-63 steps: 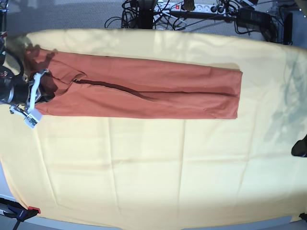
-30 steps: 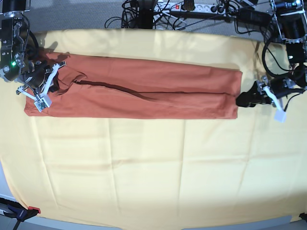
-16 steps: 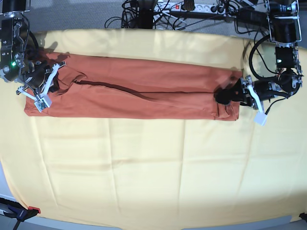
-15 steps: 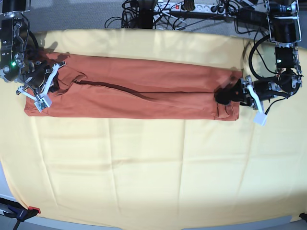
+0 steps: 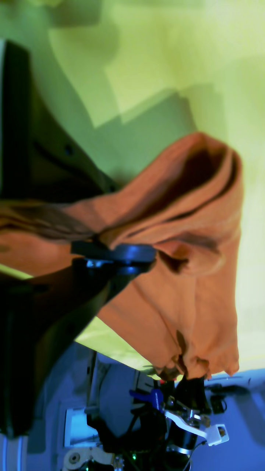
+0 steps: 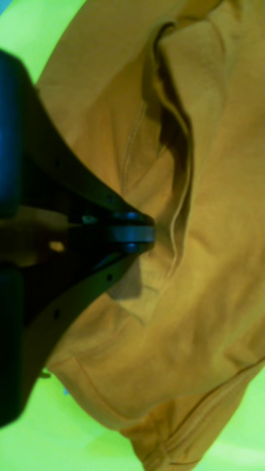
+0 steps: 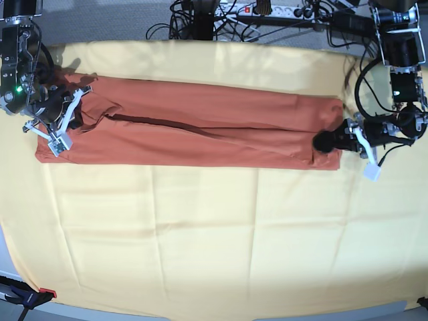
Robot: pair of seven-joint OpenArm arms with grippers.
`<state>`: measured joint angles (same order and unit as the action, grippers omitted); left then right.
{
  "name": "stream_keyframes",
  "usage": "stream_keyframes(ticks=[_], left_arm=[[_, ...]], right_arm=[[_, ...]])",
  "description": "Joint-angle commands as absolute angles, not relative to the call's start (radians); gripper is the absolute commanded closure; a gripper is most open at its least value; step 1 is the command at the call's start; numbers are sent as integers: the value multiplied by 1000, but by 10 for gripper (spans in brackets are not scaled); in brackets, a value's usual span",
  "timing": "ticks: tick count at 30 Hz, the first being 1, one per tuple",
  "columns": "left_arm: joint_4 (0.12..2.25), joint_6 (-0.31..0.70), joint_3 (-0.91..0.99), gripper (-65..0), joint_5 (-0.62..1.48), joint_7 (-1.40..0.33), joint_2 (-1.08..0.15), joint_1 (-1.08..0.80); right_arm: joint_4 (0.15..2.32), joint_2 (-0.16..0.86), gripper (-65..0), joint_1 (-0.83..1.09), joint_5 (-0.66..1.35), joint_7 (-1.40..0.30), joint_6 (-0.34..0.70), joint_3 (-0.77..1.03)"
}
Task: Fold the T-shirt properly
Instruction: 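Grasp the strip end with the left gripper and fold it toward the right gripper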
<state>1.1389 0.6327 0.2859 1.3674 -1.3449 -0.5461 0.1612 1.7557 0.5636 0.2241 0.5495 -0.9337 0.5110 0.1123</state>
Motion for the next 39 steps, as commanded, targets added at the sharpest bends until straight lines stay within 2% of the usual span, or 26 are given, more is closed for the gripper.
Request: stream_keyframes(ticks=[1,11,20,25,31,36,39], left_arm=[[1152,635,297,0,1396,-1342,-572,183],[1166,635,296,0,1484,-1396,-570,181],[1305,609,296,0,1484,-1396,-515,180],[1399,609,295,0,1484,-1396,-439,165],[1407,611,227,0,1484,-1396,-339,118],[1407,683,119,0,1484,-1396,-246,115],[1407,698,81,0,1475,-1311,-202,117]], right_arm=[[1765,577,0,218,549,-926,505,118],[1765,577,0,216,549,-917,504,118],[1765,577,0,216,549,-908,503,118],[1765,576,0,216,549,-908,489,118],[1765,576,0,216,548,-908,489,118],[1765,576,0,217,549,-908,489,118],[1765,576,0,218,549,-909,490,118]])
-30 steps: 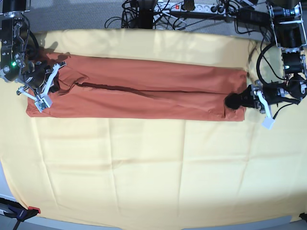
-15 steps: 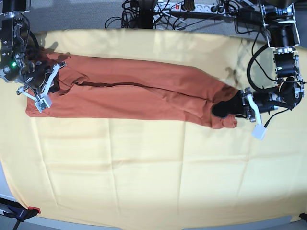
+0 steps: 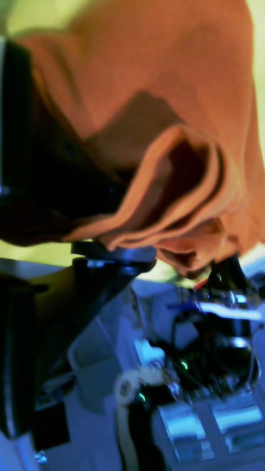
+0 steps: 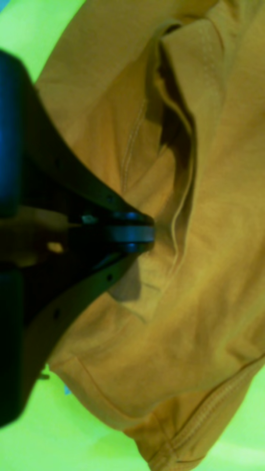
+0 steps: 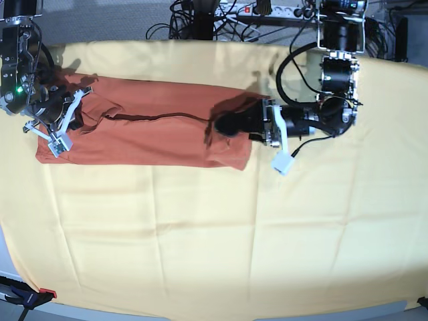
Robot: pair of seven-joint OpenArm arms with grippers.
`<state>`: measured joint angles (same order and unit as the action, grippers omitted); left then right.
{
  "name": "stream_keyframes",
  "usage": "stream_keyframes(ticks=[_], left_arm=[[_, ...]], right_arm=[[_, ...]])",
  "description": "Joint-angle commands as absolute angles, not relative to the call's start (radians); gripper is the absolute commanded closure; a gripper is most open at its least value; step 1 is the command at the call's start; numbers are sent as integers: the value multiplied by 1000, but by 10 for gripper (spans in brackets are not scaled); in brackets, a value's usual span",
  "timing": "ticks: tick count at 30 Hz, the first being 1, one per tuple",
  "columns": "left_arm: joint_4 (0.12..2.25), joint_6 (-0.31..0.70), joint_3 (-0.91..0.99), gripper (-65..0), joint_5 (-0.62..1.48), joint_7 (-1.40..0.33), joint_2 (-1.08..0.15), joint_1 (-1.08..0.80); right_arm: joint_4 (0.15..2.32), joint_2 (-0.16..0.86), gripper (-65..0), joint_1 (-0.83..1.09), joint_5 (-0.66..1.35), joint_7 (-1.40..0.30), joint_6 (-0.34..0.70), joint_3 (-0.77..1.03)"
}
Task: Fold the T-shirt properly
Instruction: 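Grasp the strip end with the left gripper and fold it toward the right gripper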
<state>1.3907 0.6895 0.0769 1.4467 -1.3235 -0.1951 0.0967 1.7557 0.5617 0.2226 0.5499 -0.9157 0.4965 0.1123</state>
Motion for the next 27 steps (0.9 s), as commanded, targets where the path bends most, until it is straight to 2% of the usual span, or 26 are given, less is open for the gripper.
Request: stream_keyframes(ticks=[1,9,15,19,20,27], left_arm=[[1407,698,76,0,1442,-1275,-186,119],[1405,698,72,0,1176,-1147,-52,125],[1405,698,72,-11,1160,-1126,-16,125],[1403,698,71,-300,1132,-1113,4,125],[1401,698,67,-341,1110,-1098,9,125],[1401,698,44,-349,1048,-1069,9,125]], right_arm=[[1765,576,0,218,549,-908,490,118],[1765,576,0,218,549,-909,490,118],[1765,577,0,218,549,-909,490,118],[1765,576,0,218,550,-909,490,118],[1765,576,0,218,550,-909,490,118],[1765,577,0,218,553,-908,490,118]])
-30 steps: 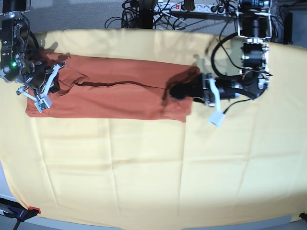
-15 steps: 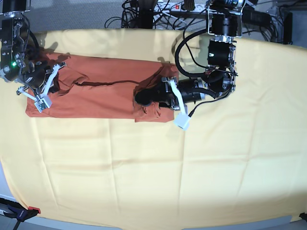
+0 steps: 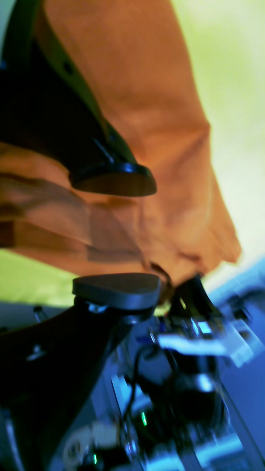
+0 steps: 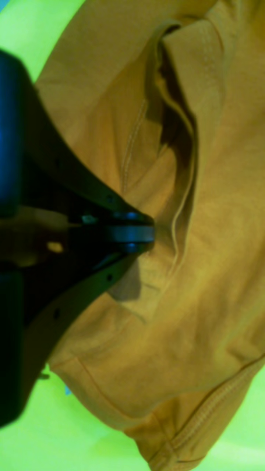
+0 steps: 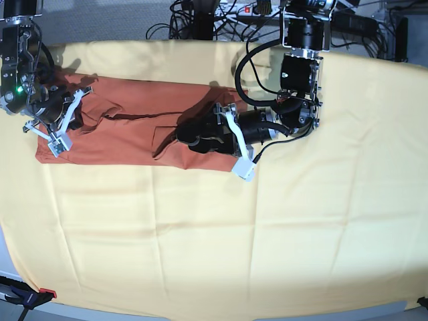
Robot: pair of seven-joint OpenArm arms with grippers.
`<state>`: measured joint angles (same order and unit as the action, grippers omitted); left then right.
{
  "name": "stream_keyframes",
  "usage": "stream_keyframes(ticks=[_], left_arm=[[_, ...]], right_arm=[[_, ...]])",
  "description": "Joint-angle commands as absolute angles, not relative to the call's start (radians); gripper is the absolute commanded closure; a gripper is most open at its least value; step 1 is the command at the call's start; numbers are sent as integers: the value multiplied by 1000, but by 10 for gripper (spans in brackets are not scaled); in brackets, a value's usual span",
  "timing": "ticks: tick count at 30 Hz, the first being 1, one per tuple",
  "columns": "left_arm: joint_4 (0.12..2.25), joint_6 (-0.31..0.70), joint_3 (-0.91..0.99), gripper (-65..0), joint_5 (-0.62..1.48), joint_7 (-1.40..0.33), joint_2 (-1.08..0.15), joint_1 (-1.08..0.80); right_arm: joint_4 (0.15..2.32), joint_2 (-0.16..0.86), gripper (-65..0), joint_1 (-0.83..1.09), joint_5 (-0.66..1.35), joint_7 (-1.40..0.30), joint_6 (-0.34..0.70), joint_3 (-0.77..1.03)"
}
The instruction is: Fold the T-shirt properly
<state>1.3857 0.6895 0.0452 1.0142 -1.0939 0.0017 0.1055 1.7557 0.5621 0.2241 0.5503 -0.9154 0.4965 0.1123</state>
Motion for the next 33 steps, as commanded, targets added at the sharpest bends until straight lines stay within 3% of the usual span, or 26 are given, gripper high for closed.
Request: stream_keyframes(ticks=[1,3,4,5,7,12,18,29,33], left_arm=[[1401,695,44,-349,1056,-1070,9,125],[1401,680,48,-334,1084,-1070,9,126],[1402,691,56,-297,1115,-1070,8,126],[1404,698,70,-222,1144,-1070,8,128],[1416,698,117,-2,1193,-1070,9,135],[1421,698,260,0,1190,-1090,8,162],[1419,698,337,0,992,-1092,-3,155],[1419,698,105,0,1008,-1115,-34,93],[1418,698,46,0,853,-1084,-34,92]], right_arm=[[1765,577,0,218,553,-908,490,118],[1765,577,0,216,553,-908,490,118],[1765,577,0,216,553,-908,490,118],[1765,577,0,217,553,-908,490,118],[1765,576,0,218,553,-908,490,118],[1765,576,0,218,553,-908,490,118],[1765,576,0,217,553,-904,490,118],[1765,576,0,218,553,-896,489,118],[1765,577,0,215,553,-897,489,118]])
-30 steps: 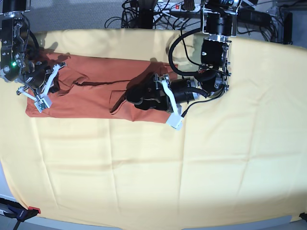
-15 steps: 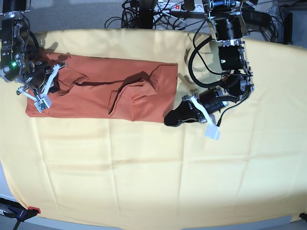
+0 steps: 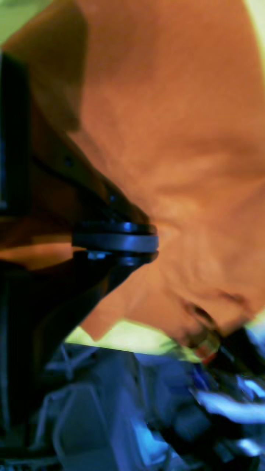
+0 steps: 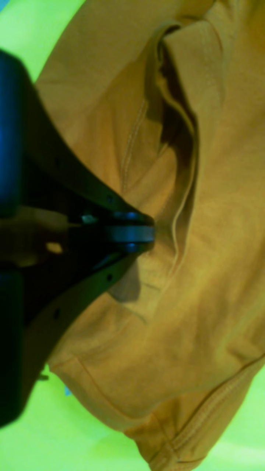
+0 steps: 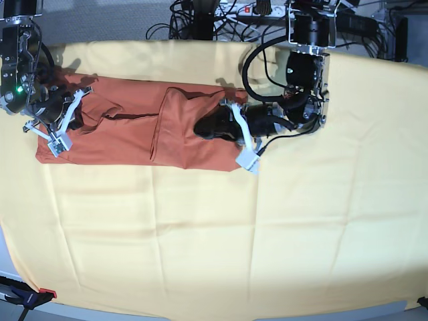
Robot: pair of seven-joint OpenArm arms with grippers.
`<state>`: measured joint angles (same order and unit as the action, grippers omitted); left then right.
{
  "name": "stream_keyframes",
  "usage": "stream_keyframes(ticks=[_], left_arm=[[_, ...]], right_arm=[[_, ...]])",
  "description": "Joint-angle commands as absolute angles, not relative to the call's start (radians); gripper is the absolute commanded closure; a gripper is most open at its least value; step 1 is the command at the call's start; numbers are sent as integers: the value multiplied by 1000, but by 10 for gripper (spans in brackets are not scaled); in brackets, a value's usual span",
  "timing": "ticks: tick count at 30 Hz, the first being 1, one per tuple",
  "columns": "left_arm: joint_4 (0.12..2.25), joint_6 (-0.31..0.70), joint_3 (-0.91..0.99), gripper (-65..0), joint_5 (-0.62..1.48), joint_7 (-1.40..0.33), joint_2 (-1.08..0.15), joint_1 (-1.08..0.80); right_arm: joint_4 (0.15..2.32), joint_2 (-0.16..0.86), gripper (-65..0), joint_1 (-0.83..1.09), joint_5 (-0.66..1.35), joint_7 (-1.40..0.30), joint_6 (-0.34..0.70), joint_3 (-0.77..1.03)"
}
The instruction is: Fold the T-shirt properly
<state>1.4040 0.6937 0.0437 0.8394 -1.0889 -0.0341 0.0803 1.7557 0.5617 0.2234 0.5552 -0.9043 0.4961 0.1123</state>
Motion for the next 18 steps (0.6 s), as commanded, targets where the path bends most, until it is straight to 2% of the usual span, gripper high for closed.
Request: stream_keyframes(ticks=[1,5,9,11,16,18], left_arm=[[1417,698,31,0,807,-1057,-34,90],[1416,692,-27,0,637,-959,-34,88],[1416,649,-64,0,569,-934,-39,79],[1416,649,-65,0,566,-934,-38,78],[1416,649,-65,0,565,-916,-39,78],[1416,649,-65,0,565,-916,-39,78]], right_arm=[[1765,577,0,207,554,-897,490,119],[1766,577,-15,143,583,-904,489,119],[1768,579,-240,72,550,-941,473,119],[1768,580,-318,36,498,-988,402,119],[1765,582,-346,37,388,-1023,285,202],[1765,582,-395,72,434,-1022,284,278]])
